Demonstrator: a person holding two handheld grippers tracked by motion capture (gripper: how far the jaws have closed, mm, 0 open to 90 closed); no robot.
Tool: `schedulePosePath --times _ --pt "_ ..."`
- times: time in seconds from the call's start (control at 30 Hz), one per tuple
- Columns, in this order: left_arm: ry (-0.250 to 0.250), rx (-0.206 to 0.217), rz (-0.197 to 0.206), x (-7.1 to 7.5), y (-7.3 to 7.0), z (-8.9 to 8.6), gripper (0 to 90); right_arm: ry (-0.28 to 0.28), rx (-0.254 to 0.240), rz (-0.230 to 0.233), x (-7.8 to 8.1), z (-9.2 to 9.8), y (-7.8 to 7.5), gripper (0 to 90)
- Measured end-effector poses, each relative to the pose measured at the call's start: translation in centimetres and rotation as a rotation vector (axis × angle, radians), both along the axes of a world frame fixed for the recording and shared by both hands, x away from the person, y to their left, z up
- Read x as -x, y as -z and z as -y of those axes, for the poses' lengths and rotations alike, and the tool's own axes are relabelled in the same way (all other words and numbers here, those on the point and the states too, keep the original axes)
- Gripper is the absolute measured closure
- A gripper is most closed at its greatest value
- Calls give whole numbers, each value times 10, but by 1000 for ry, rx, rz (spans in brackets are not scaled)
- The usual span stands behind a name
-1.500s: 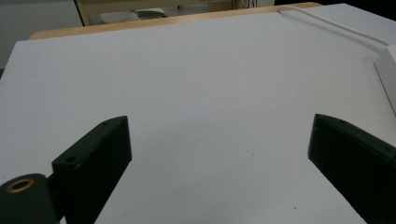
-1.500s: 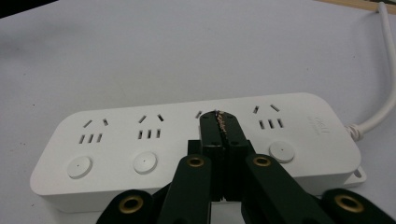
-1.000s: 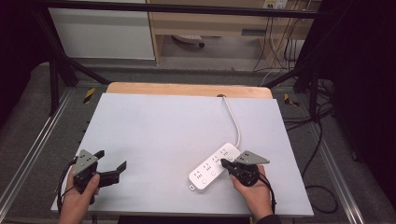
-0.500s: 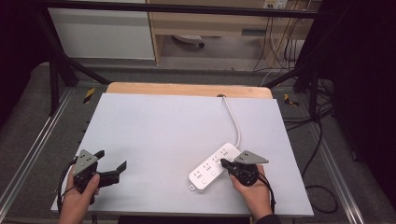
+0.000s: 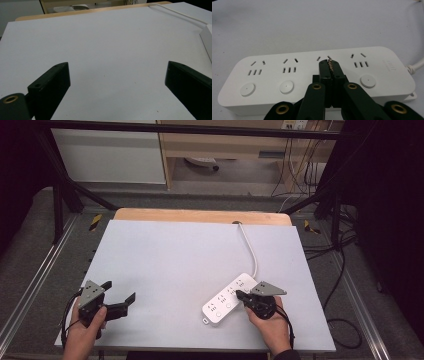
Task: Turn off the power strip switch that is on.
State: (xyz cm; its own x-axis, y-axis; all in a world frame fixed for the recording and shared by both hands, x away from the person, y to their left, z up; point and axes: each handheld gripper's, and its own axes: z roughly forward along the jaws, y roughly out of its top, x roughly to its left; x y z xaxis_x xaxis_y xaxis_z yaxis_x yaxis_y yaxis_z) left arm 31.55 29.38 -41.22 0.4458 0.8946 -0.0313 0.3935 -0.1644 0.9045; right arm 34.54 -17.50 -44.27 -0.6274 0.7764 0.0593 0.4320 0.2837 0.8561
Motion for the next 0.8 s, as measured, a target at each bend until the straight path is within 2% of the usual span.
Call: schedulePosePath --times 0.8 --pt "0 0 1 0 0 0 60 4 -9 -10 -2 0 4 900"
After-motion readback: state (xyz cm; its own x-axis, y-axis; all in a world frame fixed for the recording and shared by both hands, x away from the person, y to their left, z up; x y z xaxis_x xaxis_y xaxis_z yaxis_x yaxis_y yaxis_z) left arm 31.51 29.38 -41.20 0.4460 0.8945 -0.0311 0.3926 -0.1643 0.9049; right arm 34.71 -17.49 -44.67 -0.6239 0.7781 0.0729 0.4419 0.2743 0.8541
